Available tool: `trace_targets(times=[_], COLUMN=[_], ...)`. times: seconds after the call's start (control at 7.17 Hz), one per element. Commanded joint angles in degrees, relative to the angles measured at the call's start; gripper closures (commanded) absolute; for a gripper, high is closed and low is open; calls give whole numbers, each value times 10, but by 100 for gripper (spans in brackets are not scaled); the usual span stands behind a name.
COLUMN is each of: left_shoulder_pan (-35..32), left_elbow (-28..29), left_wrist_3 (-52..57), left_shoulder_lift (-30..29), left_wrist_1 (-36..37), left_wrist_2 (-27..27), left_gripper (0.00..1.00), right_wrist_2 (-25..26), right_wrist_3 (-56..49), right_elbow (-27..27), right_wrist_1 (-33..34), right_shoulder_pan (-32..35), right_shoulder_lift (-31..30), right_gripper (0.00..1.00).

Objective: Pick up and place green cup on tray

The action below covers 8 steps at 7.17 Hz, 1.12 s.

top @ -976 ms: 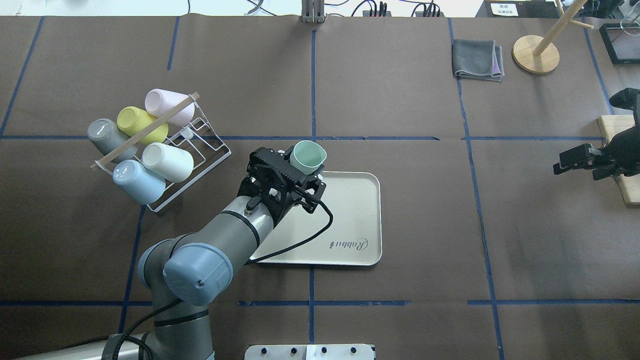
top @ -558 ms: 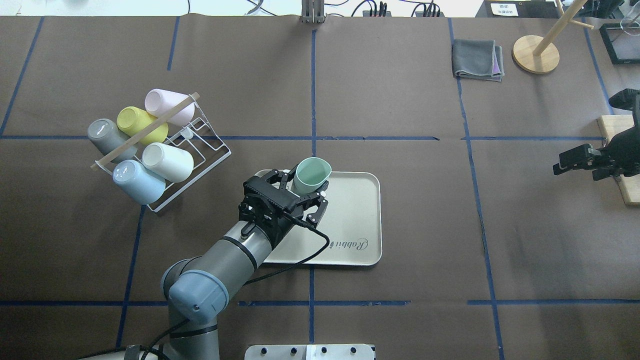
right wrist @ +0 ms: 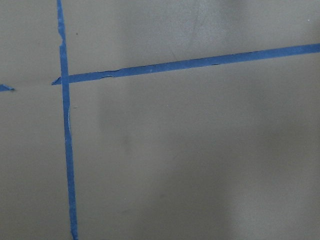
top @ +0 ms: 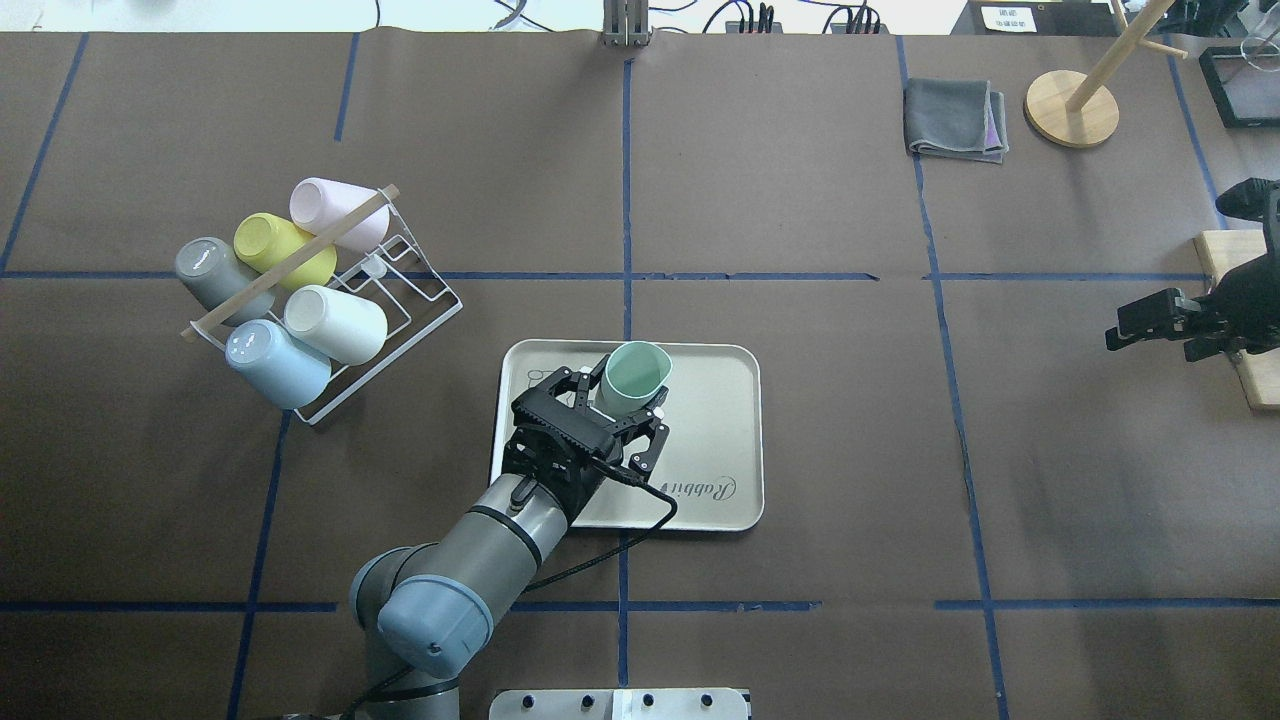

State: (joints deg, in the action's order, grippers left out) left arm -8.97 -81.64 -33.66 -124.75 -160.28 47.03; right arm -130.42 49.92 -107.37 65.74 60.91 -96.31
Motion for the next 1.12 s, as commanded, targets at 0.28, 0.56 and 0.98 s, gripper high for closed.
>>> trace_targets(times=[0.28,0.56,0.98], left_shoulder_pan=[7,8,8], left_elbow=[25,52,72], left_wrist_3=[-17,-17,-17], left_shoulder_lift=[-8,-10,-24], left_wrist_1=[-18,-54,-54], left_wrist_2=[-3,-1,2], left_gripper=[51,47,39], right_wrist_2=[2,7,9], right_wrist_3=[-1,0,0], right_elbow=[-2,-2,-2], right_wrist_1=[0,0,0], right_shoulder_pan=[5,10,10], right_shoulder_lift=[-3,-6,-7], right_gripper=[0,0,0])
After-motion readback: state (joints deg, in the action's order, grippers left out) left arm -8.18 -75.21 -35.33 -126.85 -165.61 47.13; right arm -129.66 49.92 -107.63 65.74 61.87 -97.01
